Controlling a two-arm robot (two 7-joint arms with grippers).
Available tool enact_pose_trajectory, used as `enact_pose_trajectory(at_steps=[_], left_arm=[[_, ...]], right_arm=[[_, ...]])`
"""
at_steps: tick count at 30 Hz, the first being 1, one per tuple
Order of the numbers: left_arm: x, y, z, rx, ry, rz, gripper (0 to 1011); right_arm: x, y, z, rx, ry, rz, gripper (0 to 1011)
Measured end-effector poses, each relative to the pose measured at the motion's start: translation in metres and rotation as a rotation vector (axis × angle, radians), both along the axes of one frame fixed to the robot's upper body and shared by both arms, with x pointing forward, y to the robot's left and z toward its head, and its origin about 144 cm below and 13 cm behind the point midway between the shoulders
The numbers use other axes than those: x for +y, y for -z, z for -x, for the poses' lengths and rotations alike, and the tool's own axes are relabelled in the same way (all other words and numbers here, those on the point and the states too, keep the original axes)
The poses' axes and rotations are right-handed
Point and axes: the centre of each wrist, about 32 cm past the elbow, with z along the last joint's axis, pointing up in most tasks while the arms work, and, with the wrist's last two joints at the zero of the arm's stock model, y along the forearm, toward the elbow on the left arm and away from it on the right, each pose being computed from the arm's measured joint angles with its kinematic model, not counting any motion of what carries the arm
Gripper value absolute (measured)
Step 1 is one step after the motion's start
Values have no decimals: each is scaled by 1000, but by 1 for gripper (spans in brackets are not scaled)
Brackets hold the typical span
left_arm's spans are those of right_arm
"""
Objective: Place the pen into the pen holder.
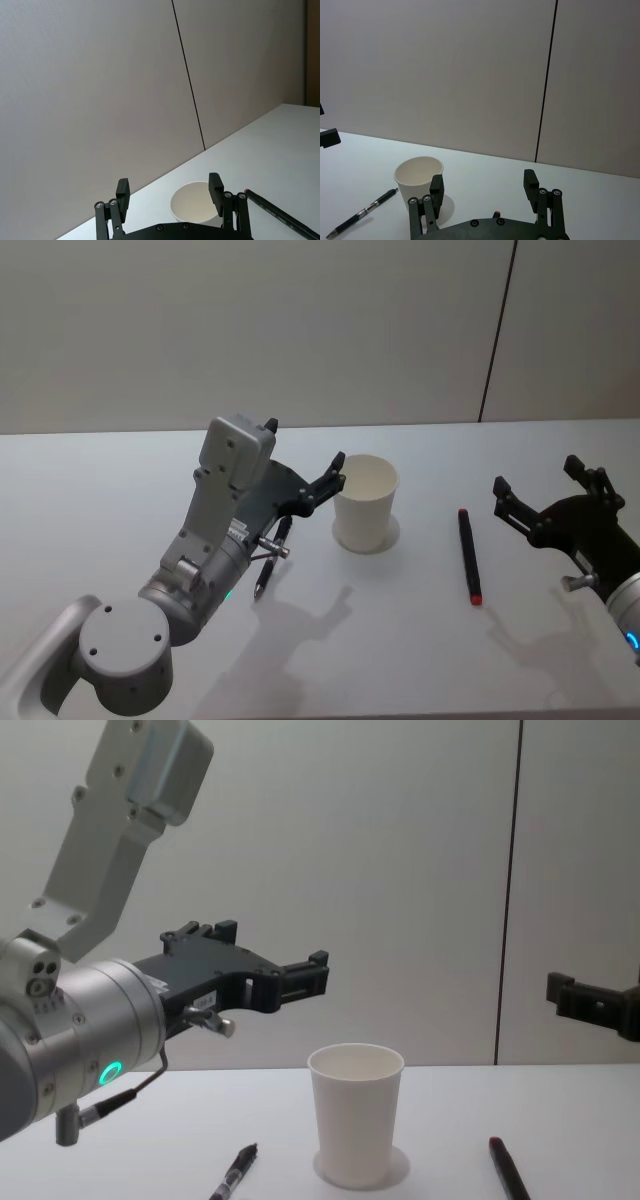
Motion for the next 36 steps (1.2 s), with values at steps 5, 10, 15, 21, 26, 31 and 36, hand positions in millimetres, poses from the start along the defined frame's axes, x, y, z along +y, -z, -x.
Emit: enact_pose_trajectory(at_steps=[5,10,15,21,26,31,36], left_arm=[[0,0,0,0,0,0,1004],[0,0,0,0,0,0,1004],[0,0,0,0,0,0,1004],[0,0,0,0,0,0,1004],[0,0,0,0,0,0,1004],[0,0,0,0,0,0,1004],[0,0,0,0,0,0,1004]], right_arm=[[0,0,0,0,0,0,1001],[0,0,0,0,0,0,1001],[0,0,0,0,0,0,1001],[0,0,0,0,0,0,1001],[0,0,0,0,0,0,1001],[0,0,0,1,0,-1,1001],[3,-1,0,8,1,-2,1001]])
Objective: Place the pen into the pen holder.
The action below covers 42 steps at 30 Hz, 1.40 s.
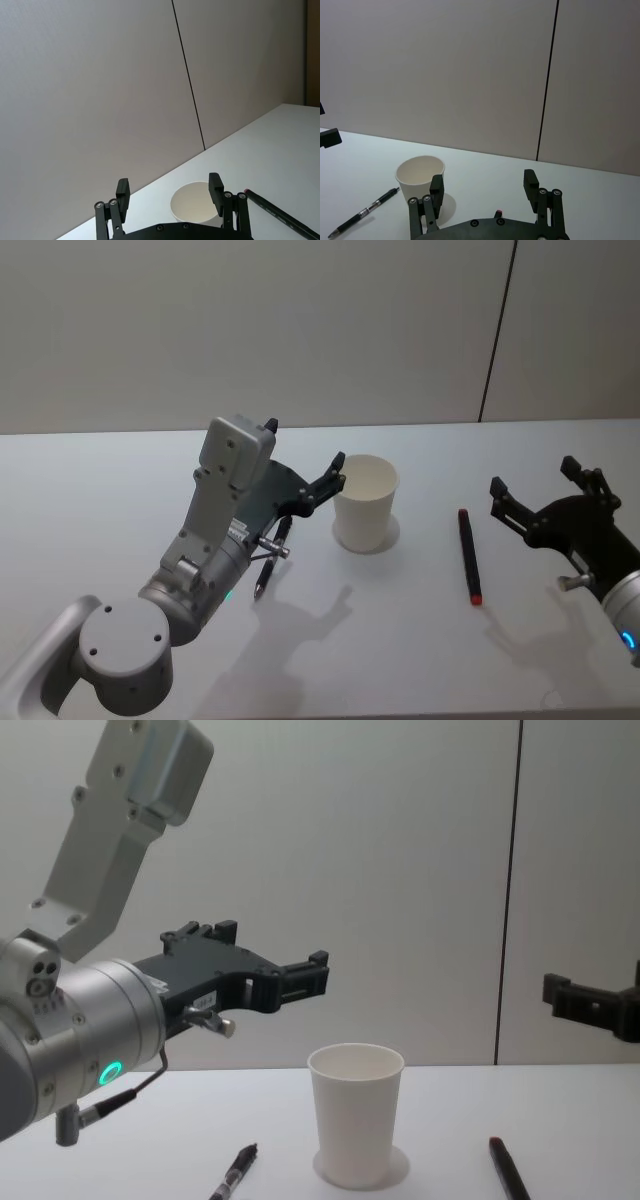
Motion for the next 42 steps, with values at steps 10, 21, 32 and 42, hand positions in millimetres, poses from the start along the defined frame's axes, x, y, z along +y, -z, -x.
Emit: enact_pose_trajectory(at_steps=[10,21,32,42], left_arm=[[0,0,0,0,0,0,1004],[0,0,0,0,0,0,1004],[0,0,0,0,0,0,1004],[0,0,0,0,0,0,1004]], right_arm=[[11,-6,-2,42,18,9,1001],[22,-15,-8,112,53,25,1001],[28,-26,-21,220,86,35,1001],[31,-36,-40,327,107,47,1001]])
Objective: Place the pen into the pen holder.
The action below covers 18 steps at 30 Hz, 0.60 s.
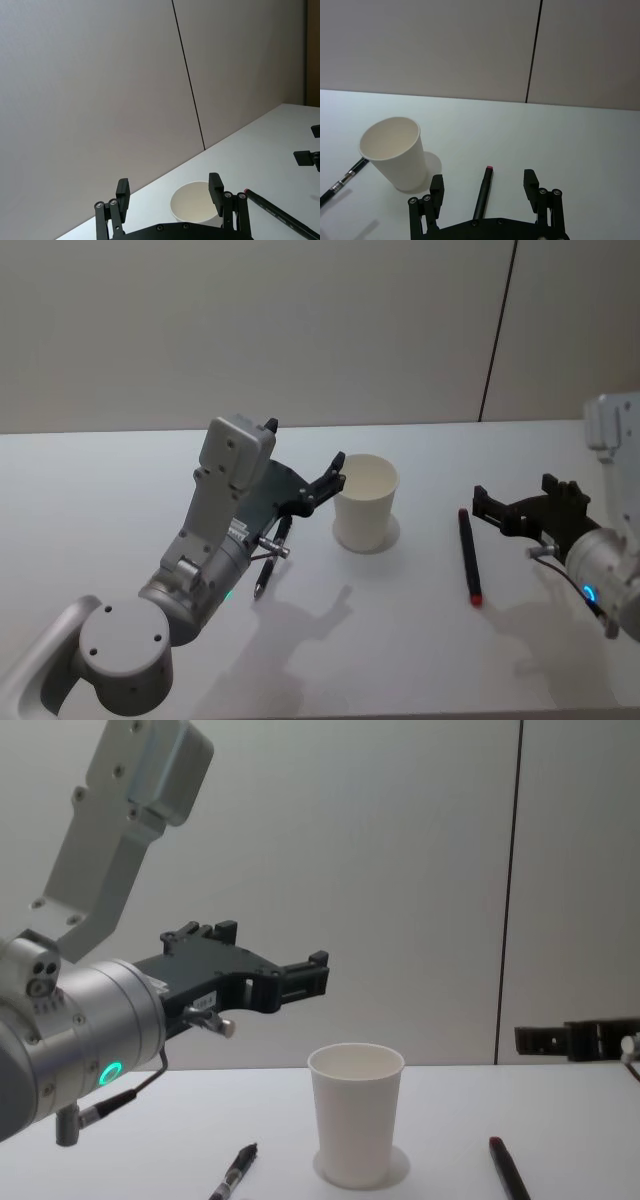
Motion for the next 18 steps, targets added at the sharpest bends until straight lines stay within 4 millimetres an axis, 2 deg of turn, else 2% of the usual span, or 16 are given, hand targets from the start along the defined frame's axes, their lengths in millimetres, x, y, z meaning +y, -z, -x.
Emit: enact_pose_trajectory(at_steps=[18], left_arm=[[0,0,0,0,0,0,1004]], right_arm=[[15,-9,-47,183,17,38,1001]])
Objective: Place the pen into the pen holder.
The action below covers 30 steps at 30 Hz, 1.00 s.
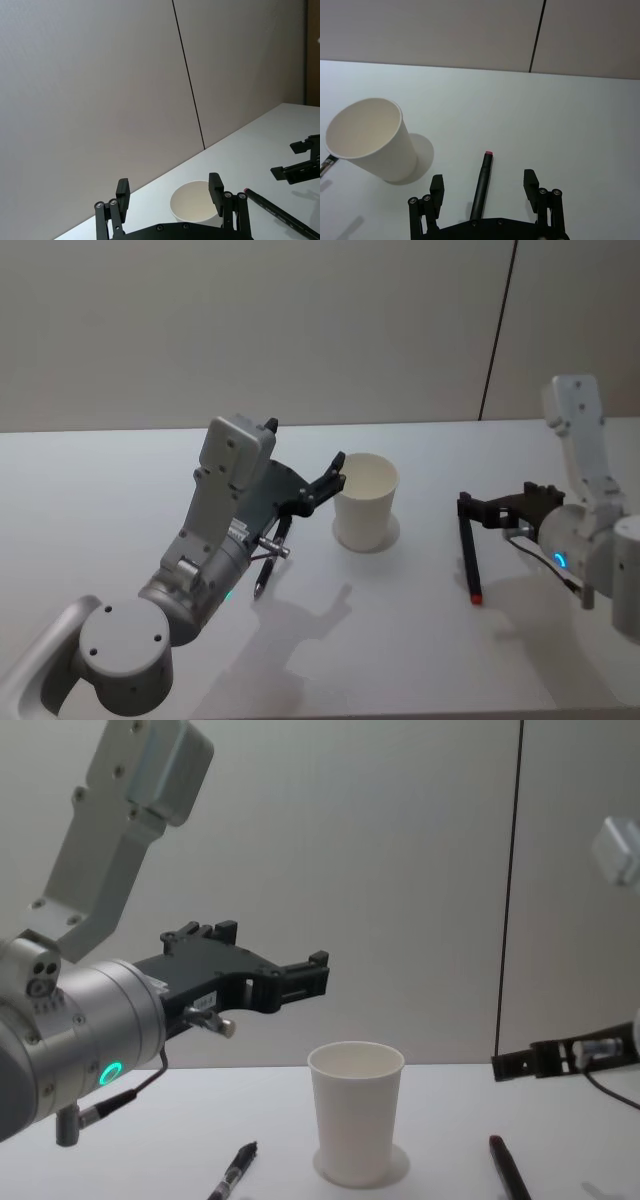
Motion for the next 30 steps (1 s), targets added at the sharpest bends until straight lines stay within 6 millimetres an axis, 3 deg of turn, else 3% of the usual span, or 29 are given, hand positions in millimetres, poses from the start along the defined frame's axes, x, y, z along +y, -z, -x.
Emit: enact_pose_trajectory(at_steps=[30], left_arm=[[0,0,0,0,0,0,1004]], right_arm=[[21,10,-62,202,50,74,1001]])
